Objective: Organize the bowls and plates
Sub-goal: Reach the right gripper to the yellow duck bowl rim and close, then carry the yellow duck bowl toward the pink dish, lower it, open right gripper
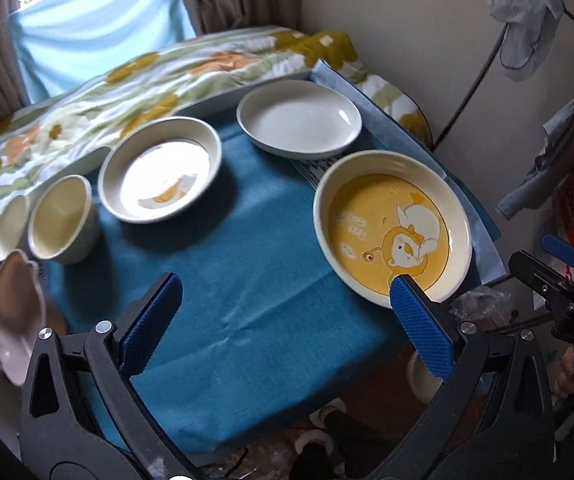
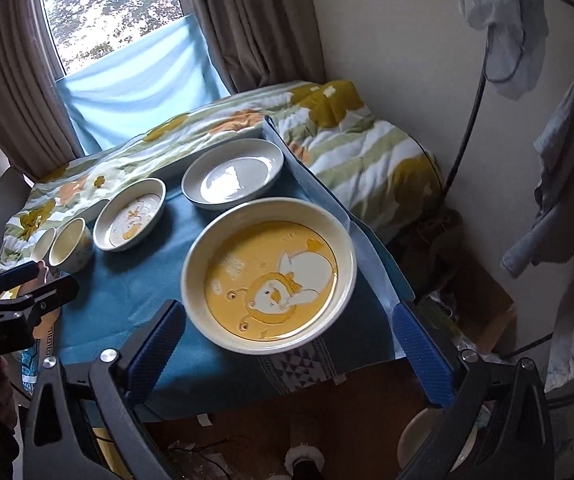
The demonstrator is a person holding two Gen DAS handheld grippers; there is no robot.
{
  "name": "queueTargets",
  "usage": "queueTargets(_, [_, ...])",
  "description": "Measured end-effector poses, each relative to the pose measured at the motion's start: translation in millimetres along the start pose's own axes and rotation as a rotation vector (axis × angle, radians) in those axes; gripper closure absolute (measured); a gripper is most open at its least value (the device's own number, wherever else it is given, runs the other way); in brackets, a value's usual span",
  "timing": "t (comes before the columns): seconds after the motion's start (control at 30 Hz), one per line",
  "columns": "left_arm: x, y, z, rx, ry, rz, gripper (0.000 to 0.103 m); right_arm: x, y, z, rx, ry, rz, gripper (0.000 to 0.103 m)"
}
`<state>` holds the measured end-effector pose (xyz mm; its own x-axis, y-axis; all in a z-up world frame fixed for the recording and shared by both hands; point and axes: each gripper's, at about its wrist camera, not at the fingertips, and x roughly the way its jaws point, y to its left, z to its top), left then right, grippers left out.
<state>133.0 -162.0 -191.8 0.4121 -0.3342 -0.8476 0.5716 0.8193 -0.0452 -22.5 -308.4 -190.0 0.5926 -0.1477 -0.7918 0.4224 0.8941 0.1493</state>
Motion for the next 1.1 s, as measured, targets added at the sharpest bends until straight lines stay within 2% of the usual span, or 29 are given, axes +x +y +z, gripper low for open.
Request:
queueTargets(0.17, [80, -13, 12, -0.034, 0.129, -0.105, 0.004, 52, -34, -1, 0.024, 0.081, 0.044, 0.027])
queueTargets(0.23, [102, -22, 16, -0.031, 0.170, -0.123, 0.010, 71, -44, 4, 0.038, 0.103, 0.077, 0.036])
queueTargets(0.27, [110, -25, 16, -0.030, 0.188, -0.129, 0.014, 79, -48, 6, 0.042, 0.113, 0.085, 0.037])
queueTargets(0.33, [123, -31, 17, -0.033, 0.217, -0.145, 0.025, 94, -53, 12, 0.040, 0.130, 0.101, 0.046])
queueTargets(0.47, [138, -40, 20, -0.041, 0.246, -0.161, 0.034, 114, -56, 26, 0.012, 0.143, 0.129, 0.059])
queueTargets(0.53, [143, -41, 22, -0.052, 0.254, -0.175, 0.050, 120, -58, 31, 0.001, 0.145, 0.147, 0.069])
queueTargets(0.57, [144, -41, 24, -0.055, 0.255, -0.179, 0.054, 122, -59, 34, -0.002, 0.148, 0.156, 0.070])
queueTargets(0.6, [144, -42, 25, -0.062, 0.254, -0.182, 0.067, 124, -61, 36, -0.006, 0.149, 0.166, 0.073])
queueTargets(0.63, [146, -41, 27, -0.071, 0.258, -0.171, 0.074, 125, -61, 37, -0.009, 0.151, 0.174, 0.078])
queueTargets(0.73, [150, -37, 29, -0.103, 0.263, -0.177, 0.082, 130, -62, 39, -0.020, 0.170, 0.191, 0.086])
queueTargets(0.83, [153, -37, 32, -0.114, 0.265, -0.183, 0.084, 139, -61, 38, -0.019, 0.207, 0.208, 0.088])
queueTargets(1.1, [148, -40, 35, -0.116, 0.258, -0.150, 0.084, 138, -55, 38, -0.077, 0.218, 0.187, 0.088])
